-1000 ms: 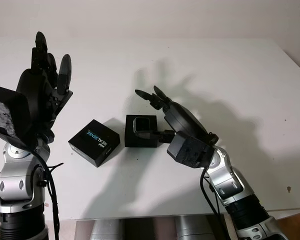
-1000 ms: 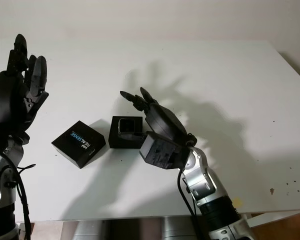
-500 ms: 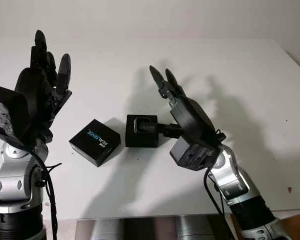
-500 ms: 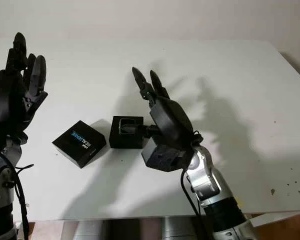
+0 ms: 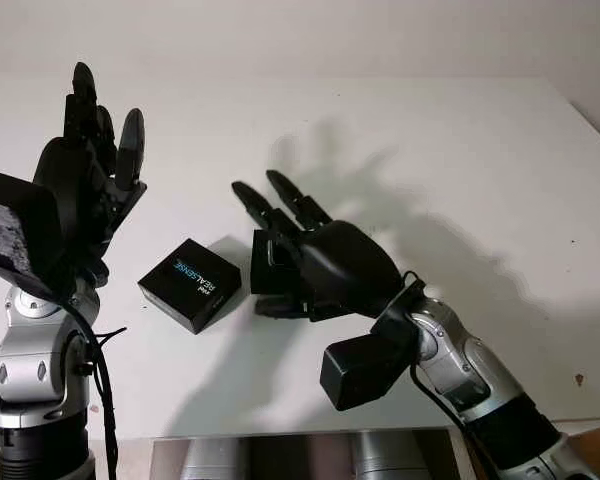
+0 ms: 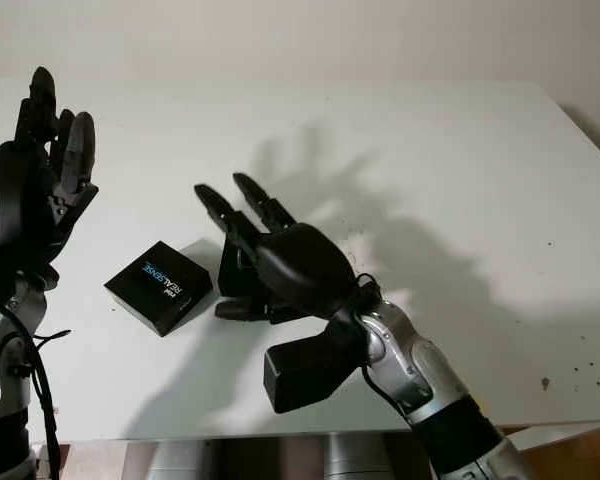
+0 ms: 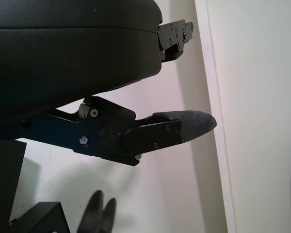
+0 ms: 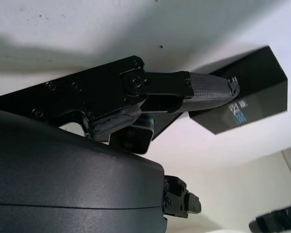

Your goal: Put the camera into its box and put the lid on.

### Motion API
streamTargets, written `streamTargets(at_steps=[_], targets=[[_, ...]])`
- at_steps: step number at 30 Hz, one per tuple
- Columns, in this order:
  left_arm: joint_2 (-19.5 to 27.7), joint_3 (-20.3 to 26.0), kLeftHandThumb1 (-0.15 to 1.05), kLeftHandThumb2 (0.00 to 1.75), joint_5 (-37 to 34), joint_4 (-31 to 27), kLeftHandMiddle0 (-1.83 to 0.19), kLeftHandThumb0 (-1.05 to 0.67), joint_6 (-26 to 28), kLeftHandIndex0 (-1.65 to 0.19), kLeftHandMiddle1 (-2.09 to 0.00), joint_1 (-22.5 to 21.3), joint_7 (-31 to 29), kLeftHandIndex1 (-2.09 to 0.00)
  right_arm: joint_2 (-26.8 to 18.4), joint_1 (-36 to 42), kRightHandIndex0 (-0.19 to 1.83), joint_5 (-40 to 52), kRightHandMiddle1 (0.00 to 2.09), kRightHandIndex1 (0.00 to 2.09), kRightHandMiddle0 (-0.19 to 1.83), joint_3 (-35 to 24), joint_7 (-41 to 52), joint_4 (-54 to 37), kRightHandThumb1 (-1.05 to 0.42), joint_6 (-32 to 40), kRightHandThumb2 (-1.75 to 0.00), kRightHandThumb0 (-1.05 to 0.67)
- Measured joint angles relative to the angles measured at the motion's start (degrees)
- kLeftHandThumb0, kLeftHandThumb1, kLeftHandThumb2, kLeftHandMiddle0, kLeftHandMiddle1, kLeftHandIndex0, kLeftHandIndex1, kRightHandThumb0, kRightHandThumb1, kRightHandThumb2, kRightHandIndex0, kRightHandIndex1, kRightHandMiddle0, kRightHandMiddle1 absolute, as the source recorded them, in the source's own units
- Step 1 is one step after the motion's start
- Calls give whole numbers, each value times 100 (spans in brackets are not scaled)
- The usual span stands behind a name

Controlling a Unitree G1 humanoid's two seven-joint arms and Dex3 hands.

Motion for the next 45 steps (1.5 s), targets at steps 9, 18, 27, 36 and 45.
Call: streamTargets(at_steps=[9,18,27,36,45], targets=[[-25,-2,105,52,2,-12,19,-62,9,19,0,16,50,0,-3,-227,-16,-261,6,5,-12,206,340,218,-105,59,-52,-87],[-40,-7,105,53,-18,-97,19,-61,49,19,0,76,78,0,15,-418,-17,-222,5,5,-13,310,704,560,-105,87,-50,-85],[-128,-65,105,52,30,-209,19,-60,111,19,0,127,219,0,43,-804,-15,20,6,6,-11,489,1164,955,-105,-189,-46,-86],[-200,-100,105,51,69,-240,19,-59,126,19,0,169,305,0,48,-1088,-16,41,5,5,-12,607,1298,1289,-105,-336,-49,-86],[-230,-98,105,52,67,-235,19,-61,126,19,0,162,302,0,222,-811,-19,1602,4,4,-18,-311,924,1265,-105,-400,-53,-83]])
